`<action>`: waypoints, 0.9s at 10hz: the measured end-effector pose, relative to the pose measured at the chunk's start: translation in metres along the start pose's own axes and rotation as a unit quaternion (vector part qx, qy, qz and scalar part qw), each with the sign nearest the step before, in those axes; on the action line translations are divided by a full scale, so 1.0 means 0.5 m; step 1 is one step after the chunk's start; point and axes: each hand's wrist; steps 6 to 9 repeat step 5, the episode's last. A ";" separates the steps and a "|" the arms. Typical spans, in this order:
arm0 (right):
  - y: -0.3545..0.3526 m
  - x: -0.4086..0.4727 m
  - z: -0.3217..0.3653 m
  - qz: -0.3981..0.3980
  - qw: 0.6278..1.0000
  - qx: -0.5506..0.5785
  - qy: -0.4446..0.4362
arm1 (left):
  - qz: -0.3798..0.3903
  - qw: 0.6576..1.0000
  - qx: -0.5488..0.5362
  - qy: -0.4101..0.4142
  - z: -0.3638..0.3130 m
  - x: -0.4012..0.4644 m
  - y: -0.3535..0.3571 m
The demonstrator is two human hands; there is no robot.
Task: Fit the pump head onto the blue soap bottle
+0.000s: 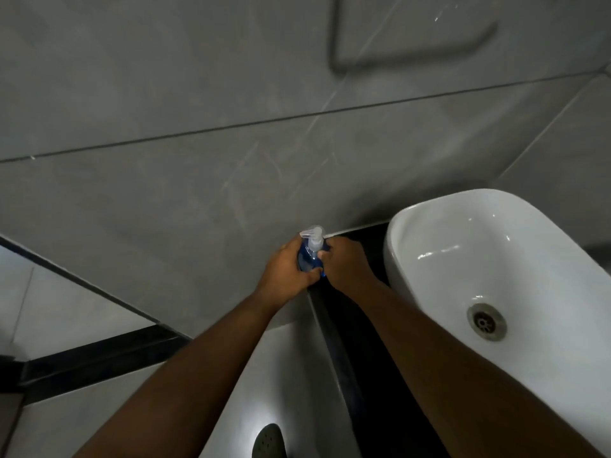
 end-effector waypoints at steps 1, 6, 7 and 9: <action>0.002 0.025 0.001 -0.010 1.000 -0.002 -0.009 | -0.005 1.000 -0.017 0.001 -0.005 0.025 -0.002; -0.054 -0.008 -0.008 -0.055 0.998 0.032 -0.025 | -0.038 0.999 -0.007 -0.036 -0.037 0.011 0.022; -0.054 -0.008 -0.008 -0.055 0.998 0.032 -0.025 | -0.038 0.999 -0.007 -0.036 -0.037 0.011 0.022; -0.054 -0.008 -0.008 -0.055 0.998 0.032 -0.025 | -0.038 0.999 -0.007 -0.036 -0.037 0.011 0.022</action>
Point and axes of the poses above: each hand's wrist, its own x-axis towards the middle knuckle, its own y-axis out of the palm, z = x × y, and after that the axes turned 15 degrees about -y, right-handed
